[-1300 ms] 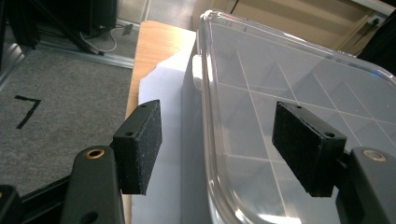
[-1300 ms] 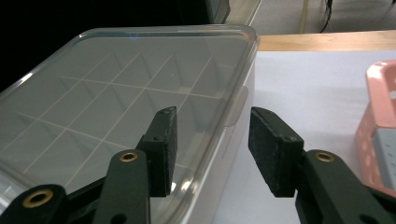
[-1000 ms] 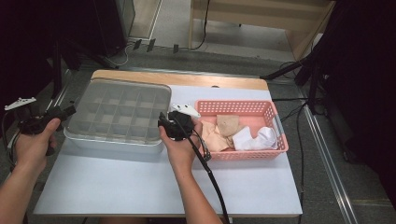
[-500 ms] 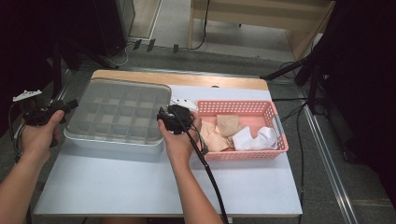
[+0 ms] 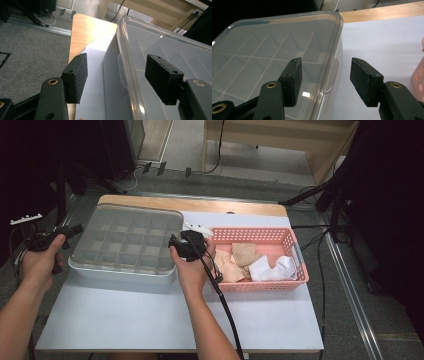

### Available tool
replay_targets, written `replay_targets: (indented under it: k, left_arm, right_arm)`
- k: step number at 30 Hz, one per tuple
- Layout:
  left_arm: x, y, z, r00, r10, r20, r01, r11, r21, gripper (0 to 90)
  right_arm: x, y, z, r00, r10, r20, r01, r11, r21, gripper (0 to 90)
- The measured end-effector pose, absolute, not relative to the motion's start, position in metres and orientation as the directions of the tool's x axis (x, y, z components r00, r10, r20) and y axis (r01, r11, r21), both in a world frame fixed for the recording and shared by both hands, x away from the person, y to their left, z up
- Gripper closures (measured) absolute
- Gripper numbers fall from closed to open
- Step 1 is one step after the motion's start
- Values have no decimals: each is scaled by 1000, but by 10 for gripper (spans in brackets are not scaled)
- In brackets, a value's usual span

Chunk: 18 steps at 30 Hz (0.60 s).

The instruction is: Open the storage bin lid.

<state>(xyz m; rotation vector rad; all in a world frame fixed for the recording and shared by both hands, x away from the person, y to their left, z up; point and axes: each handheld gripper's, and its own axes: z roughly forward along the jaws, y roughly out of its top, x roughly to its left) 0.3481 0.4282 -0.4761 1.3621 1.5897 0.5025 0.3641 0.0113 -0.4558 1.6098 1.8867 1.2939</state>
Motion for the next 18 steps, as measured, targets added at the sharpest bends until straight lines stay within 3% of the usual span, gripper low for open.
replay_targets:
  k: [13,16,18]
  left_arm:
    - [361,424,-486,158,858,-488,605,307,735,374]
    - [363,421,-486,203,855,-477,617,267,741,386]
    - [361,419,-484,222,861,-458,611,243,754,452]
  right_arm:
    - [376,14,-469,-272,886,376,662,-111,741,424]
    - [378,13,-470,-275,864,421,676,-138,724,489]
    - [378,14,-471,-274,853,443,683,-151,714,511]
